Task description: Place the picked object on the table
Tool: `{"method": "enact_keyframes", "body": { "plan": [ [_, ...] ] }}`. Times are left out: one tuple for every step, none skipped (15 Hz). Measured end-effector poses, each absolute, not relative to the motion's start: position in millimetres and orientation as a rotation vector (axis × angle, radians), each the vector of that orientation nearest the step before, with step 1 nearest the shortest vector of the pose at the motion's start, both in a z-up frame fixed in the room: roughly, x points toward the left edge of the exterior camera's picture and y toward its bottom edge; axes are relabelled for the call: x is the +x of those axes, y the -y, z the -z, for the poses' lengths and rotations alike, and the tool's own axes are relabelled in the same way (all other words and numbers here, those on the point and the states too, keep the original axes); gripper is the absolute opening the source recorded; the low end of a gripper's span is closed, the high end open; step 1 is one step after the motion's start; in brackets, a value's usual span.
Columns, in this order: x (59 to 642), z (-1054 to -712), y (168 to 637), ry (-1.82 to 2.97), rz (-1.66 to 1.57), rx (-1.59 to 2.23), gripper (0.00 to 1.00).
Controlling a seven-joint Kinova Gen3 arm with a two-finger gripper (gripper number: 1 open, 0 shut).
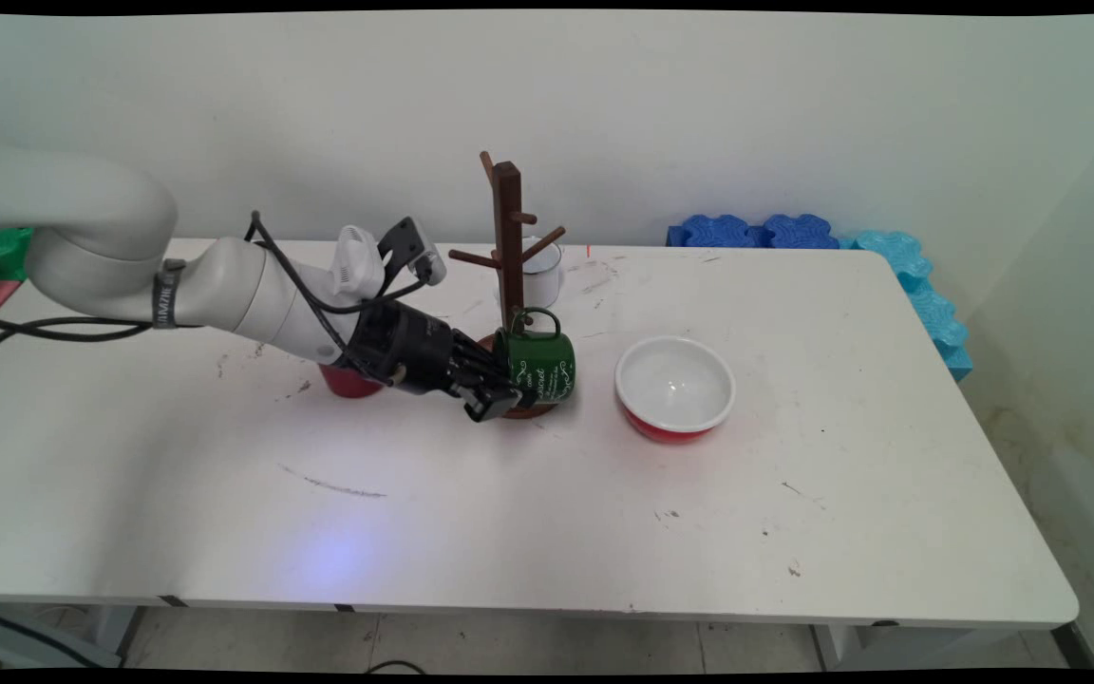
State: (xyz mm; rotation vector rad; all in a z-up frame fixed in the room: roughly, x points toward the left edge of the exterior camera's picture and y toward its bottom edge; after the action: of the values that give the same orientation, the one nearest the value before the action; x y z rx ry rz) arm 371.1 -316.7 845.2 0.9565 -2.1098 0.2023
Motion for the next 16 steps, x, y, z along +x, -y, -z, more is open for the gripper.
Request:
{"method": "enact_keyframes", "body": {
  "plan": [
    [370.2, -846.5, 315.0, 2.111, -0.199, 0.952, 0.00],
    [369.6, -847.7, 313.6, 2.113, -0.196, 0.948, 0.00],
    [368.9, -849.1, 311.8, 2.115, -0.192, 0.944, 0.00],
    [368.6, -850.2, 310.3, 2.117, -0.189, 0.940, 0.00],
    [368.5, -851.7, 308.6, 2.120, -0.186, 0.934, 0.00],
    [368.6, -853.3, 306.8, 2.124, -0.182, 0.929, 0.00],
    [369.0, -854.6, 305.2, 2.127, -0.179, 0.925, 0.00],
    [369.2, -855.6, 304.2, 2.129, -0.177, 0.921, 0.00],
    [369.9, -857.3, 302.5, 2.133, -0.174, 0.916, 0.00],
    [370.8, -859.5, 300.6, 2.137, -0.171, 0.910, 0.00],
    [372.2, -861.9, 298.8, 2.142, -0.169, 0.904, 0.00],
    [373.8, -864.0, 297.0, 2.147, -0.166, 0.899, 0.00],
    [374.9, -865.5, 295.9, 2.150, -0.165, 0.896, 0.00],
    [376.9, -867.8, 294.1, 2.155, -0.163, 0.890, 0.00],
    [378.3, -869.4, 292.9, 2.159, -0.162, 0.886, 0.00],
    [381.4, -872.2, 290.8, 2.167, -0.162, 0.878, 0.00]
  ]
}}
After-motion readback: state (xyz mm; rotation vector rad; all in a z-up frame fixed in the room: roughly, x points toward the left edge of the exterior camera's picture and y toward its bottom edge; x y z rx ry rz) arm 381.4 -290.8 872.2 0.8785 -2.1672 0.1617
